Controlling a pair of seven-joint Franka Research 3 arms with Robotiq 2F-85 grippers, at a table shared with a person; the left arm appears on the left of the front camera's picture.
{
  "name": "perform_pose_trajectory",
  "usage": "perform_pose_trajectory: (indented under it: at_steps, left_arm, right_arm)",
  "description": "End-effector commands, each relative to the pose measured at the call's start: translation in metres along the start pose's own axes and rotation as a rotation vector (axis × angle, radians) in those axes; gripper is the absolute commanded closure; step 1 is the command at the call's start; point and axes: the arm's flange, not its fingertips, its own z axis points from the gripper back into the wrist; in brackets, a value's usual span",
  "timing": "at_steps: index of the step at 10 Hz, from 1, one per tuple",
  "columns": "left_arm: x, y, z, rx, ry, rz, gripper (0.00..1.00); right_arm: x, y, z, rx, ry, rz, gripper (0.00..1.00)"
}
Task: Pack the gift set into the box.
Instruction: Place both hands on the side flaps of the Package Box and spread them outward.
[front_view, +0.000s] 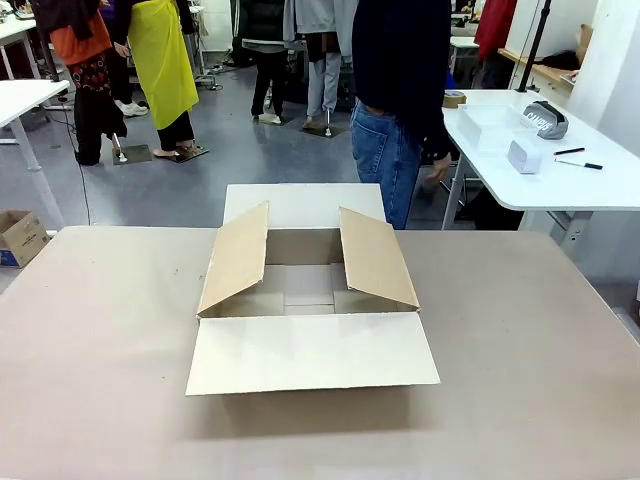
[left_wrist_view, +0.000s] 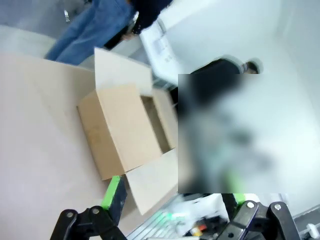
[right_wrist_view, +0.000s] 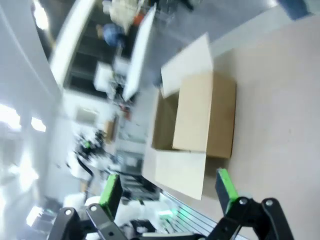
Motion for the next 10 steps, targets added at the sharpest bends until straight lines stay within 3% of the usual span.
perform_pose_trajectory:
  at_steps: [1,2,3,8,9,10]
  left_arm:
    - [-0.026,0.073,0.01,-0.232,-0.106,0.236,0.0]
    - [-0.023,0.091,0.005,-0.236,-0.119,0.296,0.0]
    - [-0.011,0.041,0.028,-0.117,-0.075,0.113,0.0]
    - [-0.008,0.049,0.022,-0.132,-0.057,0.149,0.0]
    - [-0.003,0.025,-0.001,-0.02,0.062,0.113,0.0]
    - [0.006,-0.008,-0.033,0.008,0.203,0.086,0.0]
  right_arm:
    - [-0.002,-0.049,-0.001,0.063,-0.069,-0.105,0.0]
    - [-0.005,-0.063,-0.001,0.021,-0.101,-0.123,0.0]
    - [0.0,-0.033,0.017,0.034,-0.057,-0.083,0.0]
    - [0.0,-0.033,0.017,0.034,-0.057,-0.083,0.0]
    - [0.0,-0.03,0.013,0.021,-0.04,-0.109,0.0]
    - [0.007,0.006,-0.031,-0.049,0.022,-0.037,0.0]
